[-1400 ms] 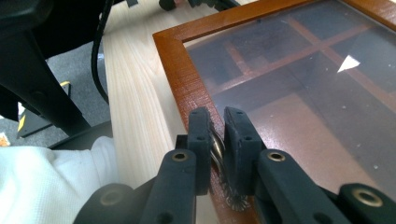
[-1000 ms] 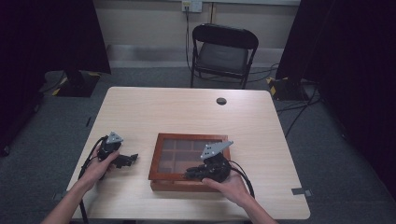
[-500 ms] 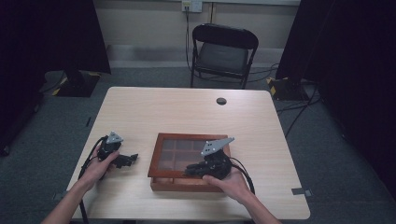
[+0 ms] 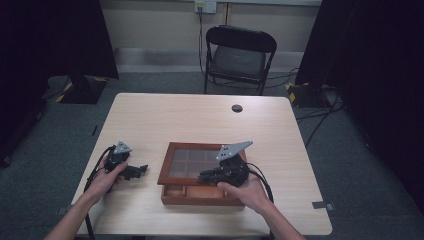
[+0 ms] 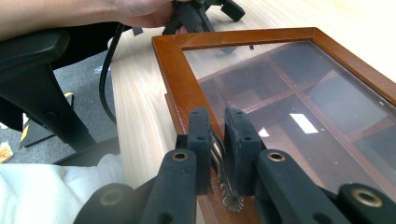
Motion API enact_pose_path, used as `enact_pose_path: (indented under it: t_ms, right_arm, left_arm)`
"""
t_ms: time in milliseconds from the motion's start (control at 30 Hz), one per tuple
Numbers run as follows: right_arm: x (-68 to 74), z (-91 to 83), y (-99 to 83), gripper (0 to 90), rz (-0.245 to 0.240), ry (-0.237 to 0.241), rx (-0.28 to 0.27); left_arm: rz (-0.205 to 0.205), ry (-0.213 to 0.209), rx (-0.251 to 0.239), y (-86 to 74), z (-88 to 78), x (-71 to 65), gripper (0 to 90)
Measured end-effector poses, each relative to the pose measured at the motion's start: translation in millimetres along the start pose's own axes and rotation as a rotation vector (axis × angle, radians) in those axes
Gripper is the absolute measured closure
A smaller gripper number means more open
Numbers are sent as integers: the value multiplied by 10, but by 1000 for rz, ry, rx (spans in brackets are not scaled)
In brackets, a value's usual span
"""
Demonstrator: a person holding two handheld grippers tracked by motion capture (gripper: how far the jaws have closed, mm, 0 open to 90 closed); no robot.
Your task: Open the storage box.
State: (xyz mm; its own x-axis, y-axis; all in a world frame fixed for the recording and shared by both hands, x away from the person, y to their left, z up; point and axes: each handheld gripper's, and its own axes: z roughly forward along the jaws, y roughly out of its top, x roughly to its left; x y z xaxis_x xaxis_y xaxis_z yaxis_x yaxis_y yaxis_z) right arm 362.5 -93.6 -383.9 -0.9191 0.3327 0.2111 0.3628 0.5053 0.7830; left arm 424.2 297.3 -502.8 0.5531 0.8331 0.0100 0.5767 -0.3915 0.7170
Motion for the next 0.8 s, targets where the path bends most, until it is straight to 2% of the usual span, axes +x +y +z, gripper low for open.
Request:
enact_pose_path:
  t_ms: [100,367,800]
  right_arm:
    - [-4,-17,15,818,4,-2,-12]
    - [-10,-34,62,819,0,-6,-4]
    - [-33,-96,152,818,9,-14,-34]
  left_arm:
    - [0,0,0,0,0,0,16]
    - [0,0,0,0,0,0,16]
    - [1,0,0,0,0,1,16]
